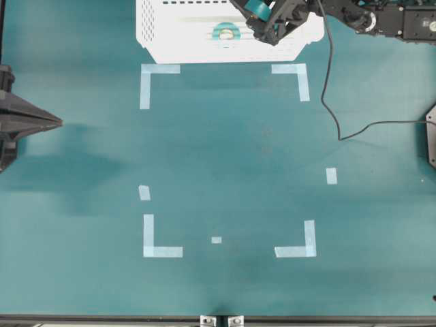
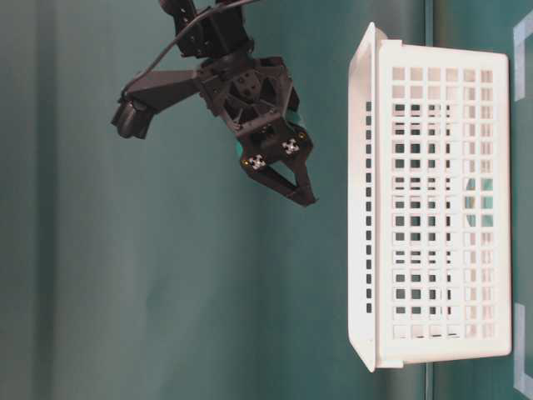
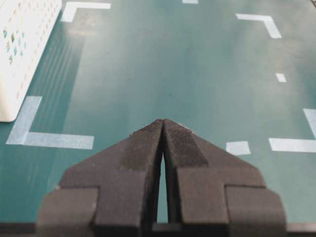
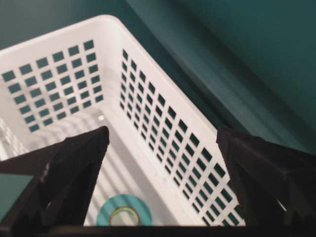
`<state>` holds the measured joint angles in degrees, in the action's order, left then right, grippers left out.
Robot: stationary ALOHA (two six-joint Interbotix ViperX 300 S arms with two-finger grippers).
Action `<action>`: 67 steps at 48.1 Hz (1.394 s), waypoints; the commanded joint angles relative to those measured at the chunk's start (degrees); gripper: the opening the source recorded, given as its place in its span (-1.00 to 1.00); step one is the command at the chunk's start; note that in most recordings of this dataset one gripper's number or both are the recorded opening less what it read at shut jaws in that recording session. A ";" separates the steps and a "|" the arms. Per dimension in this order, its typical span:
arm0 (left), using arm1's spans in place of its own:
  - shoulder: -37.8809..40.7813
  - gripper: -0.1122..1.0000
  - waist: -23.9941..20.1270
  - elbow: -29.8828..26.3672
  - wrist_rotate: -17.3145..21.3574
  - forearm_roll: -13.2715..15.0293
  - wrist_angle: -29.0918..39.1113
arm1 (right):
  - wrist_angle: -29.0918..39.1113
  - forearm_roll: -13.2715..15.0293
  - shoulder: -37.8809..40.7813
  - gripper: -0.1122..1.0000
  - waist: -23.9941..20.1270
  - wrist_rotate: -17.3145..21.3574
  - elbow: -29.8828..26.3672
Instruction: Put the tape into the white basket.
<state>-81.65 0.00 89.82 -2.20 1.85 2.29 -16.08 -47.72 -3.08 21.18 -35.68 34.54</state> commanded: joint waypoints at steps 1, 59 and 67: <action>0.44 -0.99 -0.18 -0.79 0.00 0.00 -0.18 | 1.41 0.18 -2.81 0.99 -0.35 0.09 -0.35; 0.44 -0.99 -0.18 -0.70 0.00 0.00 -0.18 | 1.76 6.33 -28.21 0.98 -20.65 1.32 22.94; 0.44 -0.99 -0.26 -0.70 0.09 0.00 -0.18 | 2.11 6.33 -32.87 0.98 -21.27 1.32 26.28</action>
<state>-81.74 -0.09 89.82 -2.20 1.85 2.37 -13.71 -41.57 -33.40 0.35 -34.45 60.38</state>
